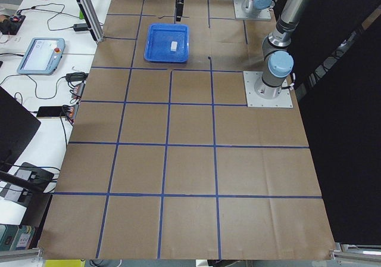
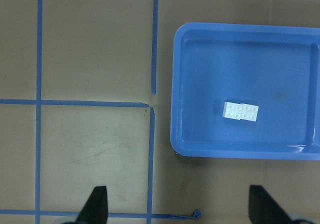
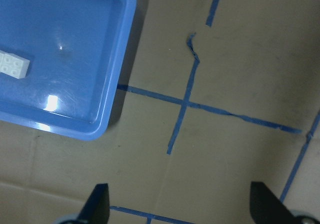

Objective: Assemble white blocks and place on blue tray

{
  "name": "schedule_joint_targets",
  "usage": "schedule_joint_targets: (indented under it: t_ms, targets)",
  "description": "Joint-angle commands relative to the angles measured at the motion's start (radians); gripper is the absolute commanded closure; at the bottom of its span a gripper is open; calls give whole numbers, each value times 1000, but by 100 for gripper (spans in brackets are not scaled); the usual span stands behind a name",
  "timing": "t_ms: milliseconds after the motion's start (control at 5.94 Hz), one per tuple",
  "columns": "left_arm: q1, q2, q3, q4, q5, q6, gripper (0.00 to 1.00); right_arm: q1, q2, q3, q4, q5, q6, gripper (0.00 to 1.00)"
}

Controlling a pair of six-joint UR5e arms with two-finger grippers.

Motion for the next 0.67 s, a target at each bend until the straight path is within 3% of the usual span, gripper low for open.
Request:
schedule_joint_targets:
  t_ms: [0,337,505]
  targets:
    - [0,0,2,-1,2,2,0,-10,-66,-32,84,-37,109,0]
    - [9,0,5,-6,2,2,0,-16,-114,-17,97,-26,128,1]
    - [9,0,5,-6,2,2,0,-19,-175,49,94,-20,126,1]
